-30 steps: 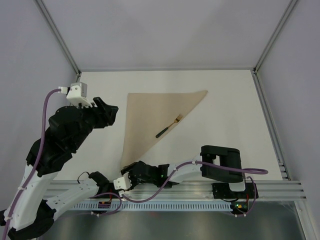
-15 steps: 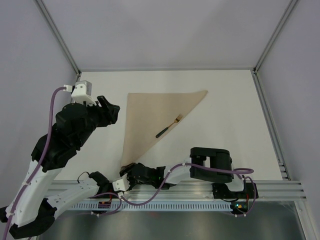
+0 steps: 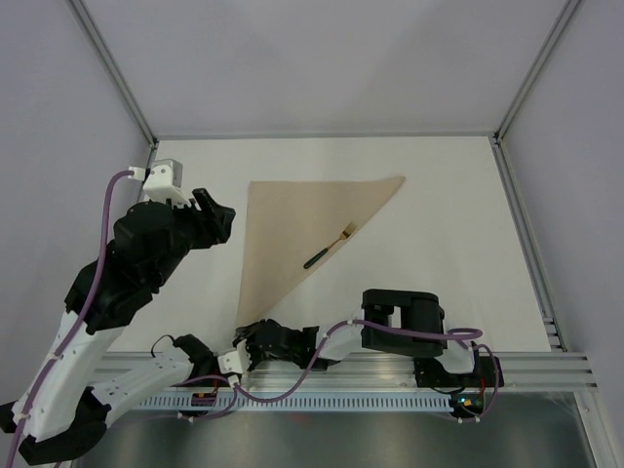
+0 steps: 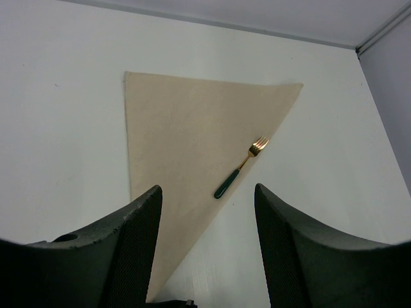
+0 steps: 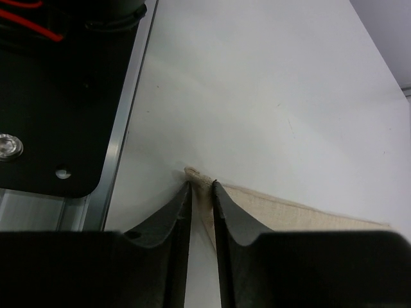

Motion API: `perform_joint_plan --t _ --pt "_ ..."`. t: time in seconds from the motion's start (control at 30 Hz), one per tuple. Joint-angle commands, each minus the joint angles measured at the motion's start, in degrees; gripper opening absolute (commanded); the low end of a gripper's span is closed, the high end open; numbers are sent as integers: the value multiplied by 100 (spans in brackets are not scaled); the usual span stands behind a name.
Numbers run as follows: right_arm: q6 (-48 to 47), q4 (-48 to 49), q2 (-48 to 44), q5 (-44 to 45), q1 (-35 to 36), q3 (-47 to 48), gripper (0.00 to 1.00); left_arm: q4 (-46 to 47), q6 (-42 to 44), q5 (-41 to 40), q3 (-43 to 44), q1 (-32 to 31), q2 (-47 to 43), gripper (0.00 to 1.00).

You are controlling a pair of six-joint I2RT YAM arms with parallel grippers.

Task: Fold the napkin, place the utensils inside, and roll it up
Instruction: Fold the napkin

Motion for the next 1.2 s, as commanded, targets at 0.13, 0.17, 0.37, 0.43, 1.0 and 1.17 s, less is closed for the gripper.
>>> perform_joint_plan --t 0.13,0.17,0.37,0.43,1.0,1.17 --pt "63 112 138 157 35 197 14 111 -31 -26 -63 -6 -7 65" --pt "81 112 103 166 26 206 12 111 -31 -35 -63 -6 -7 65" --pt "291 -20 -64 236 0 293 5 163 -5 -26 -90 -6 -7 65" --pt "362 -133 -126 271 -35 381 4 172 4 -26 -90 -5 2 65" --pt "1882 -2050 -837 578 -1221 1428 1 445 171 228 -292 -6 -51 66" --pt "1970 -2226 -1206 745 -1862 1190 0 533 250 325 -301 -6 -51 66"
